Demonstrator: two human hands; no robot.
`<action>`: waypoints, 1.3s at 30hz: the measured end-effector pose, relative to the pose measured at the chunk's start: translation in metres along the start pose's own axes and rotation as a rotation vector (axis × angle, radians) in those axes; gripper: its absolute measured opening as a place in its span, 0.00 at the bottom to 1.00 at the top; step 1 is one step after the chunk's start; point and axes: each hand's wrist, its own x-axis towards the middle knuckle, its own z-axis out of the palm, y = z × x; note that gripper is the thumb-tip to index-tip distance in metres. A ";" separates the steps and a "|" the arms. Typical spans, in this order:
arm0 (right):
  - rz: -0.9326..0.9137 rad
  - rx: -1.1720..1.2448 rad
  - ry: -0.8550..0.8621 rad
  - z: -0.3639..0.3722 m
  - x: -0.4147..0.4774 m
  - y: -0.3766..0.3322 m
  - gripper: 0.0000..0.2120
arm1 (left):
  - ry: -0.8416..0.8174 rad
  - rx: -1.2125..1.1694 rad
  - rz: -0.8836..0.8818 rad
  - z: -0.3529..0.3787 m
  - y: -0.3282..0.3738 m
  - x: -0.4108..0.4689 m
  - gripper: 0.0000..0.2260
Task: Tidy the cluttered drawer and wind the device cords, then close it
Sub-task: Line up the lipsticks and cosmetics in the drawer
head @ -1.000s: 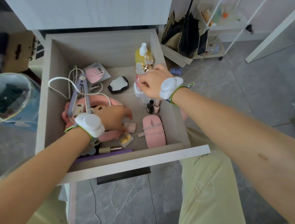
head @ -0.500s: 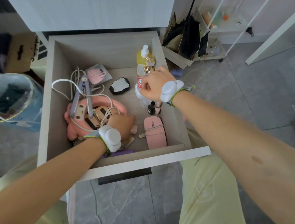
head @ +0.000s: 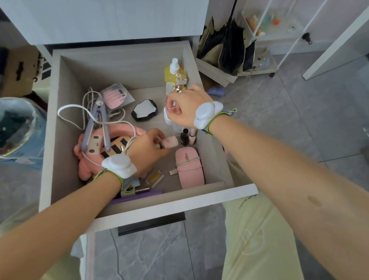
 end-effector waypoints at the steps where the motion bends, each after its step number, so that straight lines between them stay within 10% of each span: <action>1: -0.006 0.002 0.002 0.000 0.001 0.000 0.10 | -0.014 -0.013 -0.018 -0.001 0.000 0.002 0.16; 16: 0.016 0.022 0.018 0.003 0.003 0.001 0.09 | 0.056 0.206 -0.058 0.007 0.039 0.036 0.01; 39: 0.008 0.022 0.005 0.002 0.001 0.001 0.10 | 0.139 -0.092 -0.051 0.036 0.023 0.026 0.13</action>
